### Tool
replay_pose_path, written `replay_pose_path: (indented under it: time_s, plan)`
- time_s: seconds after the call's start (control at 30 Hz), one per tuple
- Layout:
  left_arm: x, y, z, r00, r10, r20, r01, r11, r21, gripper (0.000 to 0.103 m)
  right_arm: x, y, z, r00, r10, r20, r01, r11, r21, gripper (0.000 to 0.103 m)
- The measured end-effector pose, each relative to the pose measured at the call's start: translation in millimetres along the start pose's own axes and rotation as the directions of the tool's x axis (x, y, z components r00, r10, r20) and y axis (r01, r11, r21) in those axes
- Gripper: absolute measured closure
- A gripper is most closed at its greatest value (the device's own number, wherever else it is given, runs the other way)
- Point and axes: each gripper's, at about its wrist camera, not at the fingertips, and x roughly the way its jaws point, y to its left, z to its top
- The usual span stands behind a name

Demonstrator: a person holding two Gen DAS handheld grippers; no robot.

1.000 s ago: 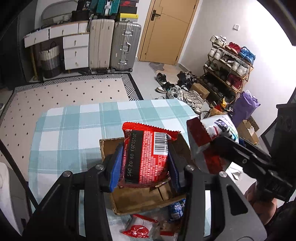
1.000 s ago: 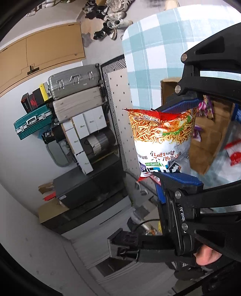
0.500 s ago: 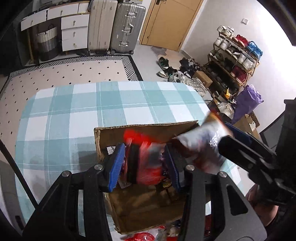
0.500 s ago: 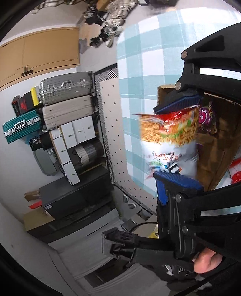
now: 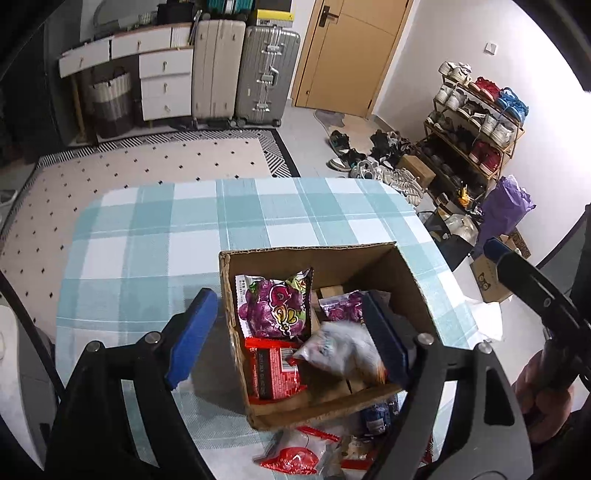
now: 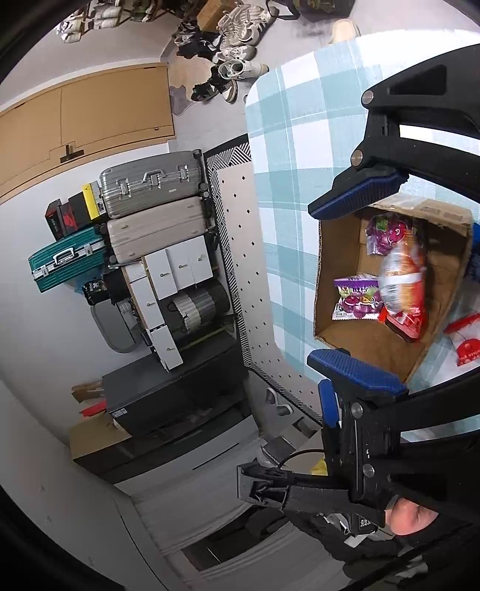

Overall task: Organize snacks
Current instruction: 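Withdraw both open grippers from the box toward the remaining snacks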

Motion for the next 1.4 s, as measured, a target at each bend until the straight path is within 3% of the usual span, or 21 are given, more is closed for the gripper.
replay_pose_path:
  time_s: [0.3,0.37,0.67,1.07,1.4]
  plan:
    - [-39,-12,-10,0.999,0.006,0.037,-0.006,1.000,0.005,0.020,-39,15,-6,1.000,0.006,0.030,-0.005,1.000,-0.025,0.020]
    - [-50,-17,-14,0.999,0.013,0.051,-0.014,1.000,0.012,0.017,-50,19,-7,0.999,0.012,0.042,-0.011,0.999,-0.036,0.014]
    - [-98,-35,-34,0.992,0.015,0.125,-0.019,1.000,0.025,0.002,-96,35,-20,0.997,0.022,0.072,-0.017,0.998,-0.063,0.006]
    - [-160,-48,-81,0.981,-0.031,0.192,0.029,0.999,0.015,0.001,-153,46,-50,0.996,0.016,0.091,-0.010,0.998,-0.056,0.001]
    - [-172,-52,-135,0.979,-0.032,0.199,0.034,0.999,-0.006,0.001,-185,52,-96,0.997,-0.011,0.081,0.017,0.997,-0.072,0.000]
